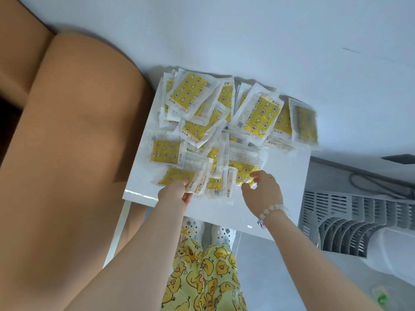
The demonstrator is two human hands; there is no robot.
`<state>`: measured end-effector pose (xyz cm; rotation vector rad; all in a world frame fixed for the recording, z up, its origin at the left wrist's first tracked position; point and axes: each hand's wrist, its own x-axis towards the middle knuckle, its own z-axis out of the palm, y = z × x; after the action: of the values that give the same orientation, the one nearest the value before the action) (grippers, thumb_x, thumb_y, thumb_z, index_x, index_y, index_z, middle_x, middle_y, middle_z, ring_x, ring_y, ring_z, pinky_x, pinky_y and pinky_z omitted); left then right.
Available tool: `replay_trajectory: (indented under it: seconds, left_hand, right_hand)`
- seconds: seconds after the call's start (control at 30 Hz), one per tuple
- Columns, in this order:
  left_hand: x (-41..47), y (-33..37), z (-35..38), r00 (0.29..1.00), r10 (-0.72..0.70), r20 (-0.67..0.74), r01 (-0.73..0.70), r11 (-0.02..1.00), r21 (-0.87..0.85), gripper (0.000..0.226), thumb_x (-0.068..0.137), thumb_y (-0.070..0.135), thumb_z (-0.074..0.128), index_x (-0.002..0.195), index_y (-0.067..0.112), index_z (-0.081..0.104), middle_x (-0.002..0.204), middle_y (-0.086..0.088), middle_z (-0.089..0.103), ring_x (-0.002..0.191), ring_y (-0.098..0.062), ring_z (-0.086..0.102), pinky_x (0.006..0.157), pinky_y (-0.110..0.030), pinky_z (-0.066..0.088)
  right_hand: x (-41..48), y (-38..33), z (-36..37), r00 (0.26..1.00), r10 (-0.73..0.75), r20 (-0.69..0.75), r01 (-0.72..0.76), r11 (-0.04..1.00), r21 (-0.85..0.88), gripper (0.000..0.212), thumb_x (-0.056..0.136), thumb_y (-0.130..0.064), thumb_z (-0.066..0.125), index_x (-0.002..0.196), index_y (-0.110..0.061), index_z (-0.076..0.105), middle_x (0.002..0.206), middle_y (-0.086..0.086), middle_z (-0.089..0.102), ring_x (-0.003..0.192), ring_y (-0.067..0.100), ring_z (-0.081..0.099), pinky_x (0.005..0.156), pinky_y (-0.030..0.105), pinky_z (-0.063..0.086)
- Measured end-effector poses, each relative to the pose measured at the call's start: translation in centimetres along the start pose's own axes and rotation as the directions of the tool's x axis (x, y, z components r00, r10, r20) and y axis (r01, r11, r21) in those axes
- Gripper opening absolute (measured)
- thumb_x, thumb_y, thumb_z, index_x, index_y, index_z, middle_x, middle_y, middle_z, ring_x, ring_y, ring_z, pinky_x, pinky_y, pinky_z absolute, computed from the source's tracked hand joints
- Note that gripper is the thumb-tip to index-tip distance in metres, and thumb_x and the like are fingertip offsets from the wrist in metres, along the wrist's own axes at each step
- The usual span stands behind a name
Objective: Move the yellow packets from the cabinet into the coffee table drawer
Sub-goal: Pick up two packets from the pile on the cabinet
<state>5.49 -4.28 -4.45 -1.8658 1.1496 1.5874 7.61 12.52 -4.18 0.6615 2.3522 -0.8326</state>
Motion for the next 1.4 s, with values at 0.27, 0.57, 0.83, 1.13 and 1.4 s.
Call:
replay_trajectory:
  seconds: [0.27, 0.57, 0.83, 1.13, 1.4]
  left_hand:
    - [-2.7, -2.1, -0.9, 0.993, -0.007, 0.120, -0.010, 0.990, 0.141, 0.019, 0.086, 0.013, 0.069, 0.100, 0.008, 0.057, 0.078, -0.002, 0.054, 0.062, -0.010, 0.048, 0.050, -0.019, 0.042]
    - [-6.3, -1.1, 2.3, 0.863, 0.216, 0.456, -0.376, 0.879, 0.295, 0.013, 0.081, 0.014, 0.073, 0.084, 0.024, 0.065, 0.081, 0.011, 0.067, 0.076, -0.004, 0.057, 0.064, -0.023, 0.040]
    - [-6.8, 0.4, 4.3, 0.799, 0.221, 0.560, -0.503, 0.756, 0.419, 0.018, 0.081, 0.013, 0.074, 0.081, 0.022, 0.058, 0.079, 0.010, 0.060, 0.068, 0.000, 0.052, 0.068, -0.020, 0.041]
    - [-5.5, 0.5, 4.8, 0.749, 0.318, 0.582, -0.662, 0.336, 0.670, 0.024, 0.076, 0.027, 0.077, 0.097, 0.015, 0.072, 0.093, -0.002, 0.071, 0.089, -0.019, 0.065, 0.074, -0.031, 0.052]
    - [-3.5, 4.9, 2.4, 0.802, 0.291, 0.521, -0.584, 0.562, 0.586, 0.040, 0.083, 0.032, 0.071, 0.114, 0.010, 0.056, 0.091, 0.000, 0.063, 0.067, -0.008, 0.064, 0.060, -0.017, 0.053]
  right_hand:
    - [1.3, -2.0, -0.4, 0.914, 0.367, 0.171, -0.392, 0.698, 0.599, 0.020, 0.089, -0.018, 0.052, 0.097, -0.005, 0.065, 0.081, 0.003, 0.060, 0.076, 0.022, 0.056, 0.079, 0.035, 0.051]
    - [2.0, -3.3, -4.0, 0.832, -0.019, 0.554, -0.510, 0.364, 0.779, 0.055, 0.097, -0.051, 0.033, 0.123, -0.010, 0.058, 0.115, 0.018, 0.067, 0.094, 0.028, 0.069, 0.074, 0.036, 0.057]
    - [2.3, -2.8, -3.8, 0.919, -0.010, 0.395, -0.347, 0.456, 0.820, 0.044, 0.082, -0.038, 0.067, 0.114, -0.008, 0.065, 0.108, 0.014, 0.071, 0.101, 0.032, 0.067, 0.098, 0.048, 0.047]
    - [1.1, -2.4, -1.6, 0.954, 0.152, 0.259, -0.300, 0.525, 0.797, 0.009, 0.089, -0.005, 0.062, 0.088, -0.013, 0.066, 0.099, 0.011, 0.070, 0.099, 0.032, 0.066, 0.096, 0.048, 0.049]
    - [1.1, -3.7, -0.9, 0.960, 0.156, 0.231, -0.278, 0.464, 0.841, 0.009, 0.087, -0.007, 0.065, 0.087, -0.016, 0.063, 0.094, 0.006, 0.069, 0.099, 0.031, 0.065, 0.093, 0.053, 0.049]
